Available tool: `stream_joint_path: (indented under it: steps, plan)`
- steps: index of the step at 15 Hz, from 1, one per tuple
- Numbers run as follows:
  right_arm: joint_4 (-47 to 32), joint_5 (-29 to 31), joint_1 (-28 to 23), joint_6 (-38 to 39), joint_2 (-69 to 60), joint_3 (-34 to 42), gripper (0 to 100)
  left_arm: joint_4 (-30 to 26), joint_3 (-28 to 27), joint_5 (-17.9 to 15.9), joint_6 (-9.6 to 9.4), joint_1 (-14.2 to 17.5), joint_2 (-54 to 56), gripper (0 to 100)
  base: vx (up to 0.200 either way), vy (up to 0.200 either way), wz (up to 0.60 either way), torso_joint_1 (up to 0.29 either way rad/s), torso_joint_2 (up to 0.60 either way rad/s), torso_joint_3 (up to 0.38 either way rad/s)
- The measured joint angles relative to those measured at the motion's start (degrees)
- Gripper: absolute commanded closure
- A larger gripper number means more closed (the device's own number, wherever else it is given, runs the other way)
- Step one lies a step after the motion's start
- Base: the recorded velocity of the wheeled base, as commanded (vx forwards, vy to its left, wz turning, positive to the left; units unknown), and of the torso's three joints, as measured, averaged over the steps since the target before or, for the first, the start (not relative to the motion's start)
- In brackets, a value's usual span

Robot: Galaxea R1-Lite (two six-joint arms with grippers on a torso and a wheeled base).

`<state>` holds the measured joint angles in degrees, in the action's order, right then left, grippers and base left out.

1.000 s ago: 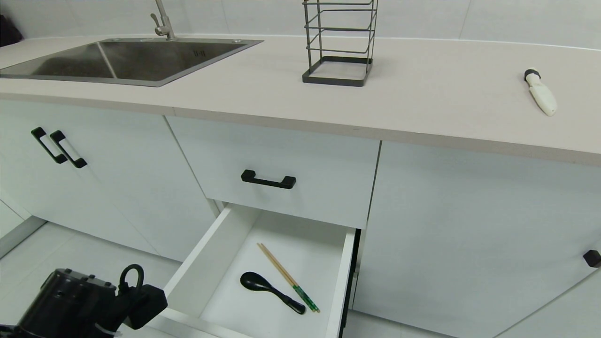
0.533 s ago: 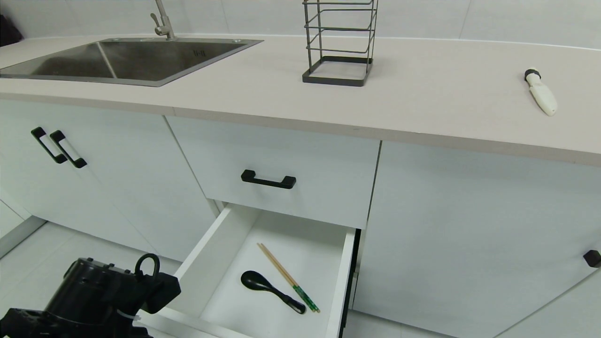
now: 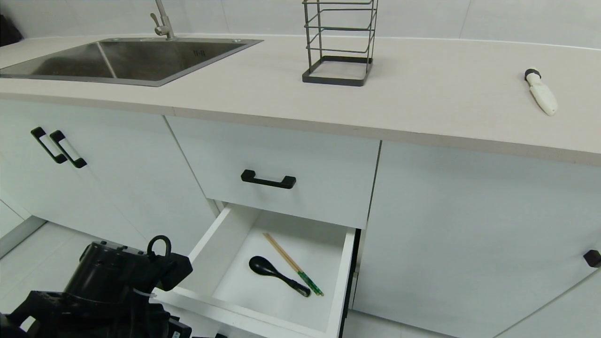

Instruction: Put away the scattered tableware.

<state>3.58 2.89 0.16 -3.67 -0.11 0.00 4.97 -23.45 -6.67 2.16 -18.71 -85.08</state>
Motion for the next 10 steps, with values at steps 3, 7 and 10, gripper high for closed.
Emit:
stream_joint_path:
  steps: [3, 7, 10]
  plan:
    - [0.0, 0.2, 0.0, 0.1, 0.0, 0.0, 0, 1.5, -0.1, 0.0, -1.51, 0.0, -0.8, 0, 0.0, 0.0, 0.0, 0.0, 0.0, 0.0]
    - [0.0, 0.3, 0.0, 0.2, 0.0, 0.0, 0, 5.0, -0.1, -0.1, -2.49, -0.2, -2.4, 0, 0.0, 0.0, 0.0, 0.0, 0.0, 0.0]
    - [0.0, 0.3, 0.0, 0.3, 0.0, 0.0, 0, 7.5, -0.1, 0.4, -2.49, -0.6, -3.8, 0, 0.0, 0.0, 0.0, 0.0, 0.0, 0.0]
